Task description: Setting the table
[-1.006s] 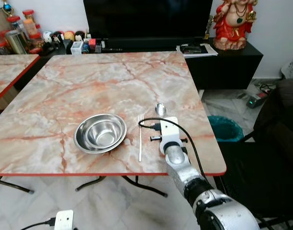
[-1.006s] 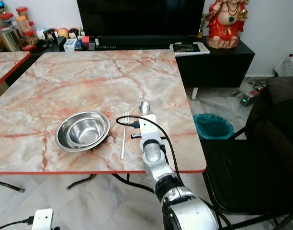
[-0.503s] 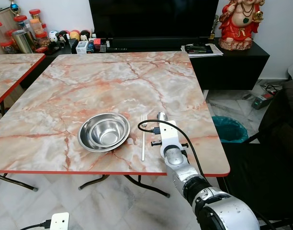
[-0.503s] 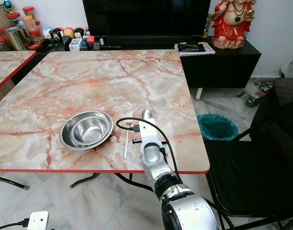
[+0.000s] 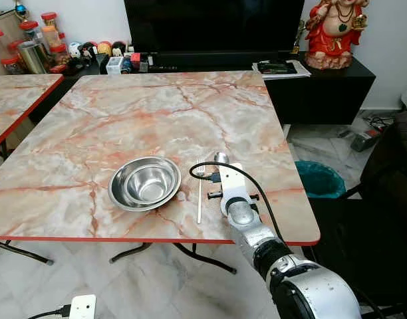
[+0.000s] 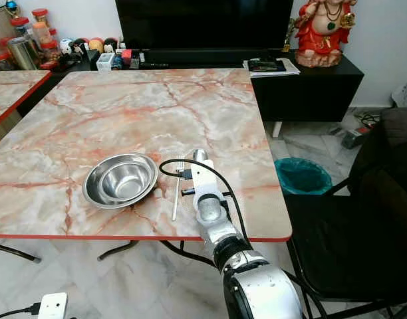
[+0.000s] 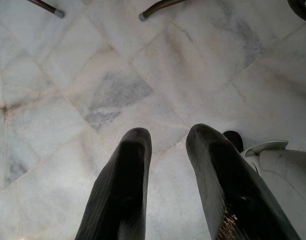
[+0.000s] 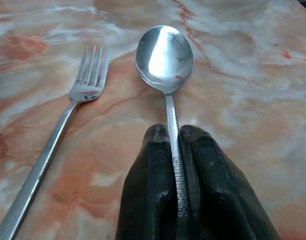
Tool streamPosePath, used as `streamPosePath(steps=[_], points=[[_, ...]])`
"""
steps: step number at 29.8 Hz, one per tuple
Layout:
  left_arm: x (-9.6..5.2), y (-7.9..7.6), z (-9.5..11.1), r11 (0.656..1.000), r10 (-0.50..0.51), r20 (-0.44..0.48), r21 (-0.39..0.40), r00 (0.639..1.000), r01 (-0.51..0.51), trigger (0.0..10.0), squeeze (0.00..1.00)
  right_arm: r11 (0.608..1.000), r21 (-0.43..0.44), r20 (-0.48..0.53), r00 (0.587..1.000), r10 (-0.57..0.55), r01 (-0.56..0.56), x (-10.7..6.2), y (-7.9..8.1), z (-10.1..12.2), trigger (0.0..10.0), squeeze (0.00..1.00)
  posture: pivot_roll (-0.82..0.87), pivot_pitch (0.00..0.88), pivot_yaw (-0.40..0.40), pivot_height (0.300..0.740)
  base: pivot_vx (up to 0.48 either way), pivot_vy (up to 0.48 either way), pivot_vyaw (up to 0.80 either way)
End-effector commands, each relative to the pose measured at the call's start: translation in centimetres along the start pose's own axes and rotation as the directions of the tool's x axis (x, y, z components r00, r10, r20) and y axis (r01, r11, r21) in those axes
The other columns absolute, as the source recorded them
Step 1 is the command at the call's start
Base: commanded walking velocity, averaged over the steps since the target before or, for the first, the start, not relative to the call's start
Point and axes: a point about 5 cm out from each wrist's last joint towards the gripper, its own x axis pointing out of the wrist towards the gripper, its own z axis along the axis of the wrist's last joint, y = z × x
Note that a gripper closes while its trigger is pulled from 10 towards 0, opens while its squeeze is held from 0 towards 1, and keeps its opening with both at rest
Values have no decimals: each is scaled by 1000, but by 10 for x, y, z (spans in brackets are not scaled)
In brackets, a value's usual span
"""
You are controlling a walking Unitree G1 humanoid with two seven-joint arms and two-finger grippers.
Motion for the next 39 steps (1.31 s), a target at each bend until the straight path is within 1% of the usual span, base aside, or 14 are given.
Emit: streamPosePath(steps=[1,4,9,14,19,26,27,28,29,30,31,32,38,39], points=[[-1,4,-1,1000,13,-5,-9,1000,-13,10000,0,998,3,27,998,62,-62,-3,26,15,10000,0,132,4,51,719,0,0,0],[-1,4,-1,1000,12,-6,-9,1000,-12,10000,0,998,1,24,998,59,-59,-3,26,15,10000,0,132,4,51,719,0,0,0],[-1,7,-4,1000,14,-14,-5,1000,-14,10000,0,998,-16,-1,998,63,-63,-3,20,6,10000,0,132,10,57,719,0,0,0],[-1,5,-4,1000,9,-17,-3,1000,-9,10000,0,998,-26,-20,998,54,-54,-2,14,1,10000,0,132,10,58,719,0,0,0],[-1,3,-3,1000,4,-14,-2,1000,-4,10000,0,998,-36,-31,998,59,-60,-2,13,-1,10000,0,133,8,57,719,0,0,0],[-1,5,-2,1000,4,-16,3,1000,-4,10000,0,998,-32,-32,998,58,-59,-2,13,-1,10000,0,135,8,58,719,0,0,0],[-1,5,-2,1000,5,-16,3,1000,-5,10000,0,998,-31,-31,998,58,-59,-2,14,-1,10000,165,136,5,59,719,0,0,0],[-1,5,-2,1000,5,-16,3,1000,-5,10000,0,998,-30,-30,998,59,-60,-2,14,0,10000,388,138,5,59,719,0,0,0],[-1,5,-2,1000,5,-16,4,1000,-5,10000,0,998,-30,-29,998,59,-60,-2,14,0,10000,388,138,5,59,719,0,0,0],[0,6,-2,1000,6,-16,4,1000,-6,10000,0,998,-30,-29,998,60,-61,-2,15,0,10000,518,138,3,59,719,0,0,0],[0,6,-1,1000,6,-16,4,1000,-6,10000,0,998,-30,-28,998,60,-61,-2,15,1,10000,518,138,3,59,719,0,0,0],[0,6,-1,1000,7,-16,5,1000,-7,10000,0,998,-31,-28,998,61,-62,-2,15,1,10000,549,139,1,58,719,0,0,0],[0,5,1,1000,6,-13,4,1000,-6,10000,0,998,-25,-31,998,60,-61,-2,15,1,10000,545,137,0,59,719,0,0,0],[1,5,1,1000,6,-12,4,1000,-6,10000,0,998,-25,-32,998,61,-61,-2,15,1,10000,565,136,0,59,719,0,0,0]])
